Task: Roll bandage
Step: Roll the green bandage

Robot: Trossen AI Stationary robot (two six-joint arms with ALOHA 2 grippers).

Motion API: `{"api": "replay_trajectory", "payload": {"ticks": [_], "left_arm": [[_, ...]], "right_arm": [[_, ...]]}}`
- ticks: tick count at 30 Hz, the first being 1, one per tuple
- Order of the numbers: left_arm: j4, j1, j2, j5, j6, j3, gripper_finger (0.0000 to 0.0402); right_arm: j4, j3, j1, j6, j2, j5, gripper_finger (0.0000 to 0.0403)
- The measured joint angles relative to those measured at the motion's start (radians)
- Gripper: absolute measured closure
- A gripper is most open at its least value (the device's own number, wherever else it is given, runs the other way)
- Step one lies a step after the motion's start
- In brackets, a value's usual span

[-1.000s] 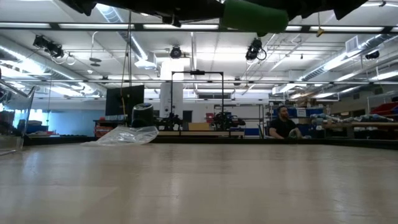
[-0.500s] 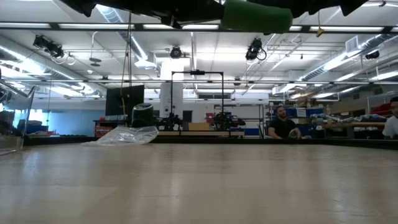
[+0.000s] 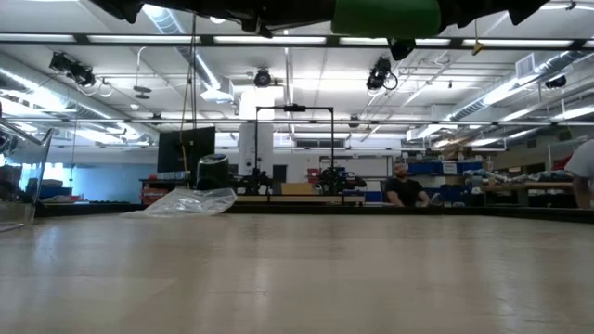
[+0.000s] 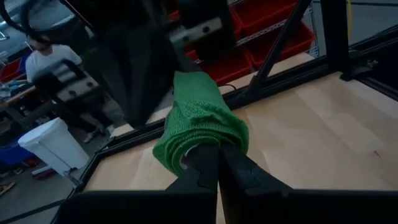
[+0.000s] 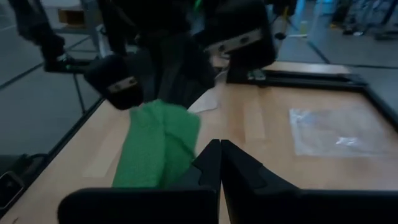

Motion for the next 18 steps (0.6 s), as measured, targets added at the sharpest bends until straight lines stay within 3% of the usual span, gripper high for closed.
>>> {"api": "replay_trajectory", "payload": {"ticks": [10,18], "left_arm": [[-0.022,0.000,0.000,-0.017,-0.024,0.000,0.0398],[-0.026,0.000,0.000,-0.027,-0.016,0.000,0.0398]], "right_arm": [[-0.056,0.000,0.010,-0.003,-0.084,0.006,0.0374],[-0.090,-0.024,0.043,-0.006,-0.088,0.006,0.0397]]}}
